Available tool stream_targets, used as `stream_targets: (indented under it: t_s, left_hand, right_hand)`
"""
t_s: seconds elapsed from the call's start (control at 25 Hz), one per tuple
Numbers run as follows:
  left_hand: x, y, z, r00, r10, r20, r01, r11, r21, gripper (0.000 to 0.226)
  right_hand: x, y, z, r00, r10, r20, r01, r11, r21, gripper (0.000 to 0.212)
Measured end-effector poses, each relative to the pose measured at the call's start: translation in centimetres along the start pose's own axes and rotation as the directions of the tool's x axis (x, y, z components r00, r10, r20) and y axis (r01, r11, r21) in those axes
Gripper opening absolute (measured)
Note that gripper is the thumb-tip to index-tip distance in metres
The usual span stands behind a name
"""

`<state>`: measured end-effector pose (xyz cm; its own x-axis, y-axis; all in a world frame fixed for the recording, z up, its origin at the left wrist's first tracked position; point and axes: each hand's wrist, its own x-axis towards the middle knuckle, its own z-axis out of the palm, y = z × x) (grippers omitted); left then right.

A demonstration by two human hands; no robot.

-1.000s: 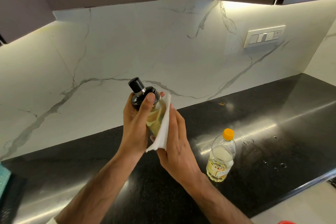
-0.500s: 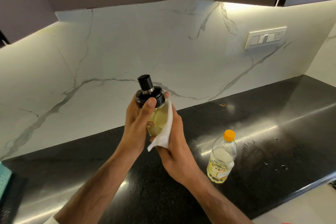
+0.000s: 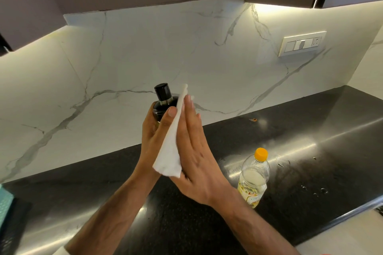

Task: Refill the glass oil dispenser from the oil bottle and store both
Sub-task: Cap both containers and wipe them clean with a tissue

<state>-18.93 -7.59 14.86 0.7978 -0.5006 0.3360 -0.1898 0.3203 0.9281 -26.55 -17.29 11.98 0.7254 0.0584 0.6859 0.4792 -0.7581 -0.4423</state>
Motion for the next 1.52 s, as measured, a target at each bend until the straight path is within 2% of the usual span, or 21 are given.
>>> stream_targets:
  t_s: [0.04, 0.12, 0.28, 0.4, 0.48, 0.64, 0.8, 0.88, 0.96, 1.08, 1.16, 1.24, 1.4, 1.48, 1.52]
  left_hand:
    - [0.0, 0.5, 0.1, 0.997, 0.036, -0.066, -0.036, 0.999, -0.002, 0.062]
    - [0.3, 1.1, -0.2, 0.992, 0.063, -0.111, -0.061, 0.998, 0.021, 0.083]
    - [0.8, 0.9, -0.8, 0.977, 0.154, -0.148, -0.133, 0.980, 0.145, 0.072]
    - [0.8, 0.7, -0.6, 0.983, 0.146, -0.110, -0.132, 0.983, 0.129, 0.073]
    - [0.6, 0.6, -0.1, 0.990, 0.110, -0.087, -0.102, 0.990, 0.095, 0.073]
    - [0.3, 0.5, 0.2, 0.993, 0.101, -0.058, -0.101, 0.995, 0.015, 0.066]
    - [0.1, 1.2, -0.1, 0.984, 0.096, -0.149, -0.095, 0.995, 0.012, 0.083]
    - [0.2, 1.0, -0.4, 0.977, 0.115, -0.179, -0.110, 0.993, 0.037, 0.072]
    - [0.3, 0.8, -0.4, 0.973, 0.135, -0.189, -0.124, 0.990, 0.065, 0.059]
    - [0.1, 0.5, 0.5, 0.983, 0.078, -0.166, -0.078, 0.997, 0.003, 0.064]
    - [0.0, 0.6, 1.0, 0.992, 0.025, -0.122, -0.031, 0.998, -0.046, 0.070]
    - [0.2, 1.0, 0.8, 0.997, 0.011, -0.071, -0.014, 0.999, -0.043, 0.072]
    - [0.6, 1.9, -0.1, 0.997, 0.025, 0.068, -0.029, 0.998, 0.051, 0.075]
    - [0.6, 1.9, -0.2, 0.995, 0.043, 0.085, -0.051, 0.995, 0.090, 0.078]
    - [0.5, 1.9, 0.0, 0.996, 0.059, 0.066, -0.066, 0.993, 0.099, 0.078]
  right_hand:
    - [-0.8, 0.0, 0.5, 1.000, -0.001, 0.020, 0.002, 0.999, -0.034, 0.098]
    - [-3.2, 0.5, 1.7, 0.998, 0.005, 0.066, -0.001, 0.998, -0.063, 0.101]
    - [-6.0, 1.2, 3.1, 0.986, 0.110, 0.122, -0.104, 0.993, -0.052, 0.098]
    - [-3.9, 0.6, 1.9, 0.988, 0.142, 0.060, -0.142, 0.990, -0.009, 0.102]
    - [-1.5, -0.1, 0.5, 0.993, 0.114, 0.033, -0.115, 0.993, 0.037, 0.105]
    - [0.4, -0.6, -0.4, 1.000, -0.007, 0.016, 0.008, 1.000, -0.029, 0.103]
    - [-3.1, 0.4, 1.9, 0.995, -0.049, 0.088, 0.058, 0.993, -0.102, 0.095]
    - [-4.7, 1.0, 2.9, 0.997, 0.011, 0.072, -0.009, 0.999, -0.034, 0.089]
    - [-4.5, 0.9, 2.9, 0.995, 0.101, 0.023, -0.103, 0.987, 0.120, 0.087]
    - [-2.5, 1.2, 1.9, 0.962, 0.265, -0.066, -0.218, 0.891, 0.399, 0.088]
    - [-1.9, 1.9, 1.3, 0.947, 0.303, -0.102, -0.238, 0.881, 0.410, 0.077]
    - [-1.7, 2.2, 0.6, 0.952, 0.304, -0.035, -0.255, 0.850, 0.461, 0.065]
    - [-1.8, 1.6, -1.0, 0.940, 0.310, 0.143, -0.325, 0.681, 0.656, 0.041]
    - [-1.8, 1.5, -1.2, 0.938, 0.296, 0.182, -0.337, 0.649, 0.682, 0.042]
    - [-1.9, 1.4, -0.9, 0.936, 0.299, 0.186, -0.344, 0.666, 0.661, 0.043]
